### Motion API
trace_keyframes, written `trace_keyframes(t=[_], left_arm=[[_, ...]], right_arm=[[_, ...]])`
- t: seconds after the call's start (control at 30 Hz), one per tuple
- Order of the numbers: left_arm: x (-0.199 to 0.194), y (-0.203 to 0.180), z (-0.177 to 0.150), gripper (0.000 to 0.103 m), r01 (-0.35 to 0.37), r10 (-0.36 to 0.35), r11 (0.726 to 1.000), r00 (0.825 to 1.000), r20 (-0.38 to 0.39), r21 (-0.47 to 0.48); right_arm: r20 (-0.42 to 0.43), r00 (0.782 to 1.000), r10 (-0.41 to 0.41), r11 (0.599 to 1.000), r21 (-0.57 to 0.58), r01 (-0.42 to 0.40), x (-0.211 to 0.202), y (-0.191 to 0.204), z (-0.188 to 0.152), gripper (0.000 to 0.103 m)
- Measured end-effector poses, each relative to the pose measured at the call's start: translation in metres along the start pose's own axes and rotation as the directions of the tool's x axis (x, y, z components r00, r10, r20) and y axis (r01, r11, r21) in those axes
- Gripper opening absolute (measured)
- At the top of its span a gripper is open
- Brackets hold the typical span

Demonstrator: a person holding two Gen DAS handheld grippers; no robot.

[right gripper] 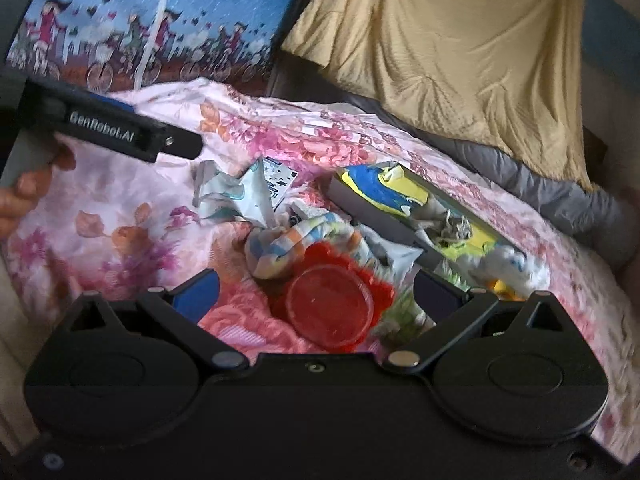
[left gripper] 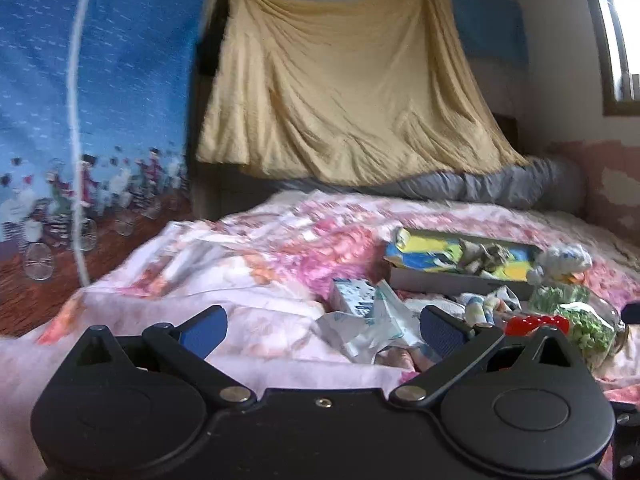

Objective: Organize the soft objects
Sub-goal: 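Grasp the striped towel with the right gripper while the left gripper grasps the clear plastic bag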

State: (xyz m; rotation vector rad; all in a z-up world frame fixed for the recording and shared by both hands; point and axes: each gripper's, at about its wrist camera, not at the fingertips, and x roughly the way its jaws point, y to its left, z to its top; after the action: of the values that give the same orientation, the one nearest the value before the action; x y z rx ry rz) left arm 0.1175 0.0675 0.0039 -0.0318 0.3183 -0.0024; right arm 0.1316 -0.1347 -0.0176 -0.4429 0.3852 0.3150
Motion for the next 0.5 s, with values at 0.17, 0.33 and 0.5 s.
trace_keyframes(t=[0.17,0.33,0.5], left_arm=[[0.032,0.009,0.016,0.102,0.161,-0.162,0.987,0.986,-0.049,-0.022],[0.065,0.002,0.018,0.102,0.266,-0.255,0.951,0.963,-0.088,0.161],[0.092,0.006,0.012,0.097,0.377,-0.338,0.903,0.920,-0.200,0.205]], right_arm=[[-0.035,0.999,-0.004,0.995,-0.101,0.000,0.020,-0.003,0.024,0.102],[-0.101,0.995,0.025,0.986,-0.160,-0.041,0.047,-0.001,0.047,0.102],[-0.157,0.986,0.062,0.967,-0.234,-0.098,0.077,0.011,0.064,0.102]])
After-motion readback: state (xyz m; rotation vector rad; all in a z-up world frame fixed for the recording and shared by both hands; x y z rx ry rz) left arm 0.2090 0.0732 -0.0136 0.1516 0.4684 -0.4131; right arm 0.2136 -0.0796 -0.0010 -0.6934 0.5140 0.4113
